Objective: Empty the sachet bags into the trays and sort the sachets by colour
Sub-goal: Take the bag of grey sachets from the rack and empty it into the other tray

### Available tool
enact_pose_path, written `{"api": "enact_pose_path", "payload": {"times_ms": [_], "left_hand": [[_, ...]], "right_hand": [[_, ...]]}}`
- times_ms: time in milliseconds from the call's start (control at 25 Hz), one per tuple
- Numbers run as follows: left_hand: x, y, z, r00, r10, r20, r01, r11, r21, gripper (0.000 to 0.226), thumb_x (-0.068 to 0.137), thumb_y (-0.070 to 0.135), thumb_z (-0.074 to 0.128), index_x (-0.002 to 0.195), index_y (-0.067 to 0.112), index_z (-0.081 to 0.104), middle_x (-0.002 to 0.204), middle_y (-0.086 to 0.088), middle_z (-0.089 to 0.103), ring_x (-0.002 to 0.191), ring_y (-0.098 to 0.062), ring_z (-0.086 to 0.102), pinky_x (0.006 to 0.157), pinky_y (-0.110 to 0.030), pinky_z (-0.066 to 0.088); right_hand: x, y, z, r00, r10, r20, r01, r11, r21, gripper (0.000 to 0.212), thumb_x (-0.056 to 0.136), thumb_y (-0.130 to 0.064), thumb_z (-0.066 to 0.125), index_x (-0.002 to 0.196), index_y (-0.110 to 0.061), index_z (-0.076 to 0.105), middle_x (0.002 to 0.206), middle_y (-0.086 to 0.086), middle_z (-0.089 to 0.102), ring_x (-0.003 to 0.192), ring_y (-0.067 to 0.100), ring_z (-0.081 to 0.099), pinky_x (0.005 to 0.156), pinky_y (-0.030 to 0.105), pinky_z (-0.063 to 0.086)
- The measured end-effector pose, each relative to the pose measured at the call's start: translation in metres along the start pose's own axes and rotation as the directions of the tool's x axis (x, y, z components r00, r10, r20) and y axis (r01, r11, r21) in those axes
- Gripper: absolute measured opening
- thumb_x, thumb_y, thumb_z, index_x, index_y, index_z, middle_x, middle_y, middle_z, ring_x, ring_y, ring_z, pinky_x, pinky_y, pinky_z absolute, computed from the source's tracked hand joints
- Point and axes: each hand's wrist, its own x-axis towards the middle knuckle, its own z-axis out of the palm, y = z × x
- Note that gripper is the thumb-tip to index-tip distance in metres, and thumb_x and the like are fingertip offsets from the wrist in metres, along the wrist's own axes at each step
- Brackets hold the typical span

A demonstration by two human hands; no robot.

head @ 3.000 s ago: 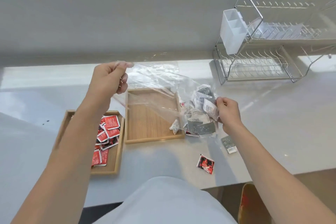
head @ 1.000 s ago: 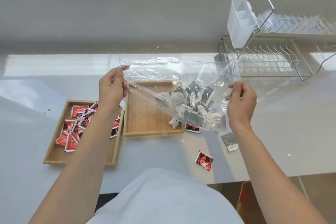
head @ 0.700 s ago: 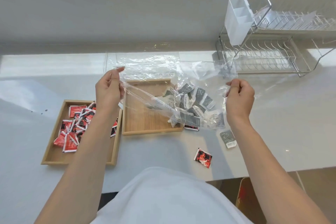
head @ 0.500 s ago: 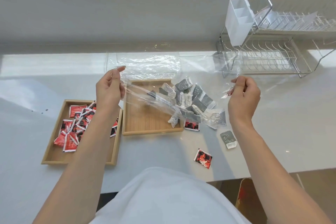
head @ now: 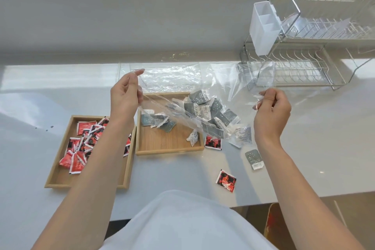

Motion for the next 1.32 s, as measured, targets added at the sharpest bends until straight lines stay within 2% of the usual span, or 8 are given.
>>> {"api": "enact_pose_path", "payload": {"times_ms": [200, 400, 640, 800, 1040, 1160, 1240, 1320], "left_hand": [[0.002, 0.001, 0.005, 1.0, -0.018, 0.002, 0.018, 1.0, -0.007, 0.024, 0.104, 0.033, 0.045, 0.104, 0.033, 0.07, 0.064, 0.001, 0.042, 0.055, -0.008, 0.038, 0.053, -0.021, 0.037], [-0.001, 0.001, 0.007, 1.0, -0.001, 0.028, 0.001, 1.0, -0.005, 0.025, 0.104, 0.032, 0.045, 0.105, 0.034, 0.07, 0.064, 0.002, 0.042, 0.056, -0.008, 0.038, 0.054, -0.021, 0.037], [-0.002, 0.009, 0.004, 0.999, 0.028, 0.016, -0.028, 1.0, -0.011, 0.025, 0.104, 0.033, 0.046, 0.105, 0.034, 0.07, 0.064, 0.004, 0.044, 0.057, -0.009, 0.039, 0.056, -0.022, 0.037], [0.001, 0.017, 0.006, 0.998, 0.059, 0.031, -0.059, 0.998, -0.008, 0.025, 0.104, 0.032, 0.045, 0.106, 0.031, 0.07, 0.065, 0.002, 0.043, 0.058, -0.008, 0.039, 0.055, -0.02, 0.038], [-0.009, 0.016, 0.011, 0.997, 0.078, 0.027, -0.078, 0.997, -0.005, 0.024, 0.104, 0.033, 0.045, 0.109, 0.032, 0.069, 0.064, 0.003, 0.044, 0.058, -0.01, 0.039, 0.055, -0.021, 0.038], [-0.01, 0.019, 0.01, 0.996, 0.09, 0.022, -0.09, 0.996, -0.008, 0.024, 0.104, 0.033, 0.046, 0.106, 0.034, 0.07, 0.063, 0.004, 0.044, 0.058, -0.01, 0.038, 0.056, -0.023, 0.037], [-0.012, 0.017, 0.009, 0.997, 0.08, 0.014, -0.08, 0.997, -0.005, 0.024, 0.104, 0.033, 0.045, 0.106, 0.035, 0.07, 0.064, 0.004, 0.043, 0.059, -0.01, 0.038, 0.058, -0.024, 0.036], [-0.015, 0.013, 0.009, 0.998, 0.07, 0.007, -0.07, 0.998, 0.005, 0.024, 0.103, 0.033, 0.046, 0.105, 0.035, 0.07, 0.062, 0.006, 0.043, 0.059, -0.01, 0.038, 0.059, -0.025, 0.036]], "right_hand": [[0.003, 0.0, -0.005, 0.999, -0.037, -0.026, 0.036, 0.999, -0.016, 0.028, 0.104, -0.022, 0.038, 0.088, -0.013, 0.06, 0.062, -0.001, 0.053, 0.061, 0.012, 0.053, 0.063, 0.02, 0.043], [0.0, 0.001, -0.005, 0.999, -0.041, -0.019, 0.04, 0.999, -0.025, 0.028, 0.105, -0.021, 0.038, 0.088, -0.011, 0.059, 0.061, -0.002, 0.052, 0.057, 0.006, 0.054, 0.062, 0.017, 0.042], [0.005, -0.002, -0.01, 0.999, -0.033, -0.002, 0.033, 0.999, -0.01, 0.028, 0.104, -0.024, 0.039, 0.084, -0.02, 0.058, 0.063, -0.001, 0.053, 0.06, 0.013, 0.054, 0.064, 0.02, 0.043], [0.005, -0.002, -0.014, 0.999, -0.053, 0.007, 0.053, 0.998, -0.042, 0.028, 0.105, -0.024, 0.038, 0.086, -0.017, 0.059, 0.062, -0.003, 0.054, 0.058, 0.006, 0.054, 0.064, 0.017, 0.041], [0.001, -0.006, -0.016, 0.992, -0.085, -0.097, 0.085, 0.996, -0.011, 0.028, 0.105, -0.022, 0.038, 0.087, -0.014, 0.058, 0.06, -0.005, 0.052, 0.054, 0.0, 0.052, 0.06, 0.016, 0.041], [0.001, -0.004, -0.017, 0.999, -0.036, -0.026, 0.035, 0.999, -0.03, 0.027, 0.105, -0.02, 0.038, 0.09, -0.012, 0.06, 0.066, -0.002, 0.056, 0.055, -0.001, 0.053, 0.059, 0.009, 0.038], [0.001, -0.003, -0.02, 0.997, -0.052, -0.048, 0.05, 0.998, -0.026, 0.028, 0.105, -0.02, 0.038, 0.092, -0.009, 0.061, 0.073, 0.001, 0.059, 0.056, -0.001, 0.053, 0.059, 0.007, 0.04], [0.003, -0.003, -0.021, 0.999, -0.045, -0.011, 0.044, 0.998, -0.048, 0.029, 0.105, -0.021, 0.038, 0.093, -0.01, 0.061, 0.074, 0.003, 0.061, 0.056, -0.002, 0.054, 0.059, 0.007, 0.04]]}}
